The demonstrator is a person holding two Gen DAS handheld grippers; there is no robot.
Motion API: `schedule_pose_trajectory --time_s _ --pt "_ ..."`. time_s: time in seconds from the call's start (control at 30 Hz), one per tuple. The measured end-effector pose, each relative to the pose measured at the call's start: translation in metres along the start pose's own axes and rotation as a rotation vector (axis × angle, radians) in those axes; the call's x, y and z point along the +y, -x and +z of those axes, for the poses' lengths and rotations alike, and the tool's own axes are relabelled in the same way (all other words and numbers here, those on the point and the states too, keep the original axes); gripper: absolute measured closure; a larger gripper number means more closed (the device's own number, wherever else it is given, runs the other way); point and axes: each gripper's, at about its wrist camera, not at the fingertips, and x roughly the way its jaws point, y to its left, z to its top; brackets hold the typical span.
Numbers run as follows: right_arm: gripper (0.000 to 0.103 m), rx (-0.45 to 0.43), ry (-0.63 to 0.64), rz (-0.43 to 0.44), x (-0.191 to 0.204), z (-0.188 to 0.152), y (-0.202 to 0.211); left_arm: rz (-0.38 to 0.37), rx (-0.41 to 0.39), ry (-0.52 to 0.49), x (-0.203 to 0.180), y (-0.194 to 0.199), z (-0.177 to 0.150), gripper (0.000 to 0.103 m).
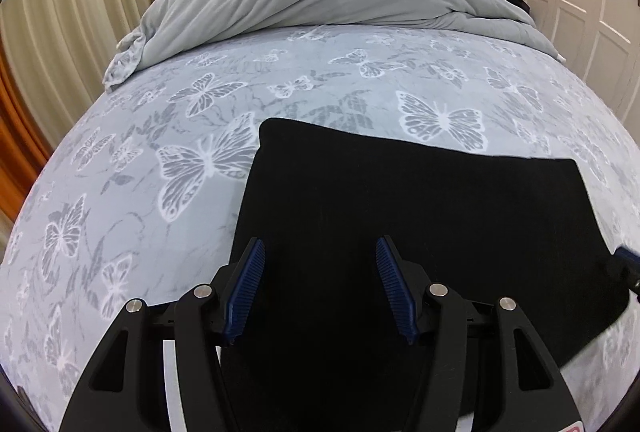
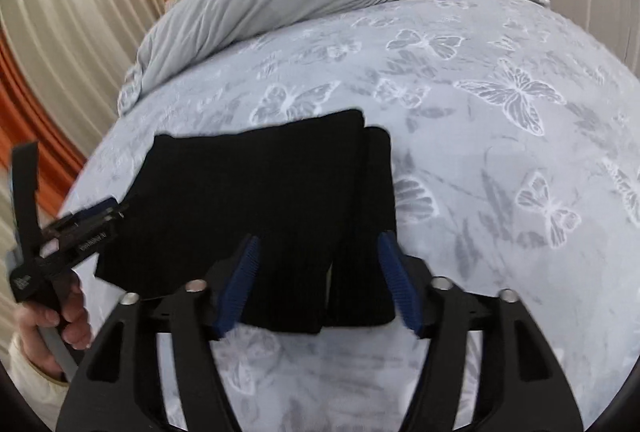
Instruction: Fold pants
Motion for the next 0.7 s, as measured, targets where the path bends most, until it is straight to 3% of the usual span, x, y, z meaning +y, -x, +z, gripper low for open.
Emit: schedule_pose_trajectory --time_s 0.13,0.27,0.43,0.47,0.53,0.57,0.63,0.7 --pt "0.033 0.058 0.002 -0.021 -0.003 -0.015 -0.029 -0.006 0.015 0.000 0.000 0.007 -0.013 0.042" --pt "0.066 -0.002 0.058 -0.028 0.010 -0.014 -0.021 0.006 0.017 0.005 0.003 0.007 -0.024 0.040" --pt "0.069 -0.099 0.118 -0.044 0.022 0.005 0.001 0.004 0.022 0.020 0.002 0.009 -0.024 0.040" --pt "0.065 -0.074 0.120 -0.073 0.015 0.002 -0.010 0.000 0.021 0.021 0.002 0.009 -0.024 0.040" --pt "0.041 0.016 0.076 -0.080 -0.007 -0.011 -0.041 0.002 0.020 0.019 0.001 0.009 -0.025 0.036" --pt "0.024 -0.009 0.012 -0.051 -0.020 -0.016 -0.041 0.009 0.022 0.013 0.000 0.009 -0.025 0.034" --pt "0.022 0.036 -0.085 0.002 -0.032 -0.010 -0.038 0.024 0.031 0.007 0.001 0.009 -0.026 0.033" --pt "0.021 0.022 -0.105 0.018 -0.034 -0.005 -0.030 0.004 0.036 0.018 0.005 0.011 -0.028 0.032"
